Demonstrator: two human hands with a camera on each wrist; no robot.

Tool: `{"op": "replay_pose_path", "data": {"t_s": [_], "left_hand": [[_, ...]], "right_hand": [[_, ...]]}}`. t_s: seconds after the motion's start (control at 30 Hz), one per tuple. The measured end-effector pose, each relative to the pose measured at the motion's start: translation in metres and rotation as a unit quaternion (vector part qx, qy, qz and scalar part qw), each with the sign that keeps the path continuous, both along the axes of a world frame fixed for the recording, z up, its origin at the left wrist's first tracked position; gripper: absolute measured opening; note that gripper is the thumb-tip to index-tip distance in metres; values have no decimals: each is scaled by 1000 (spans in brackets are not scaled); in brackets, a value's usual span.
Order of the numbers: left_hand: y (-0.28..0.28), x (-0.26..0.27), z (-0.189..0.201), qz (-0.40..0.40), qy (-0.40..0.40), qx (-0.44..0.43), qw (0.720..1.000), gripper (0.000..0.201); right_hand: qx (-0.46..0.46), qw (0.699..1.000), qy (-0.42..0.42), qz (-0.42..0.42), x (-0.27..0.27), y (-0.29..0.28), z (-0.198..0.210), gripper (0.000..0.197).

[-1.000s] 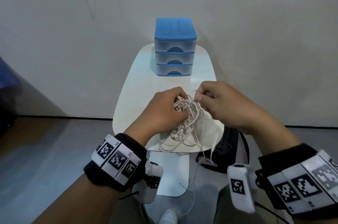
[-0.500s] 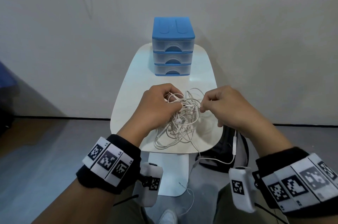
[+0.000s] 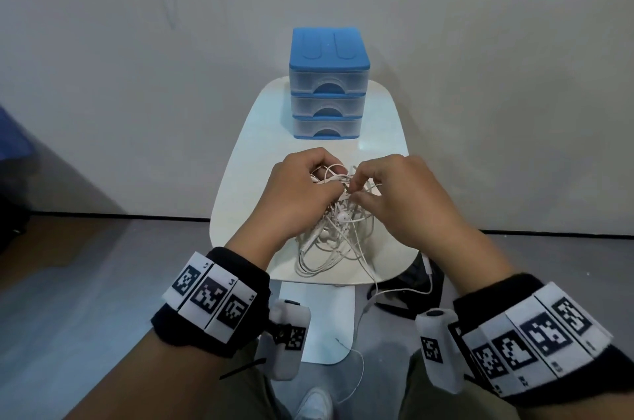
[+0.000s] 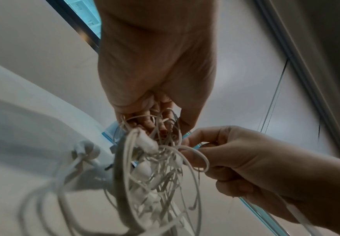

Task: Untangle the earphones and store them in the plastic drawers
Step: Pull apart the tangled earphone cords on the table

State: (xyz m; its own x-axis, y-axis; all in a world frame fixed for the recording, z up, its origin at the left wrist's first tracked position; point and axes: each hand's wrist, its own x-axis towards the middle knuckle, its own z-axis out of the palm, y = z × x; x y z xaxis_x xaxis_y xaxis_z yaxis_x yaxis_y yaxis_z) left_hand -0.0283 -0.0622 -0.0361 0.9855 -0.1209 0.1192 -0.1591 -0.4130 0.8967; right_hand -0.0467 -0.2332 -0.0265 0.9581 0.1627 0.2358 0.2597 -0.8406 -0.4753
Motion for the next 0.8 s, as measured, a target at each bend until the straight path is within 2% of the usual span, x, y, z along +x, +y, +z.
{"op": "replay_pose_path", "data": {"t_s": [0.1,0.2,0.27,0.37,0.43,0.53,0.63,0.8], "left_hand": [[0,1,-2,10,-7,4,1000,17],[5,2,-3,10,7,-5,1000,15],[8,3,-3,-15,29,-18,999,16],[13,4,-2,-58,63,-48,995,27],[15,3,0,-91,91,-64,990,34],[15,-2,2,-120,133,-94,979,39],[15,-9,3,-115,151,-121,974,43],[17,-11,4,-84,146,-132,977,38]], "right_hand": [[14,1000,-2,-6,2,0,-1,10],[152,988,7,-10,3,-3,-5,14],[262,963,52,-18,1,-3,-7,12],[401,902,157,-25,-1,-4,-8,16],[453,865,211,-35,-2,-5,-7,19],[487,836,247,-54,-3,-2,-9,21],[486,834,254,-60,-5,3,-10,22],[420,873,239,-63,-6,4,-8,15]]}}
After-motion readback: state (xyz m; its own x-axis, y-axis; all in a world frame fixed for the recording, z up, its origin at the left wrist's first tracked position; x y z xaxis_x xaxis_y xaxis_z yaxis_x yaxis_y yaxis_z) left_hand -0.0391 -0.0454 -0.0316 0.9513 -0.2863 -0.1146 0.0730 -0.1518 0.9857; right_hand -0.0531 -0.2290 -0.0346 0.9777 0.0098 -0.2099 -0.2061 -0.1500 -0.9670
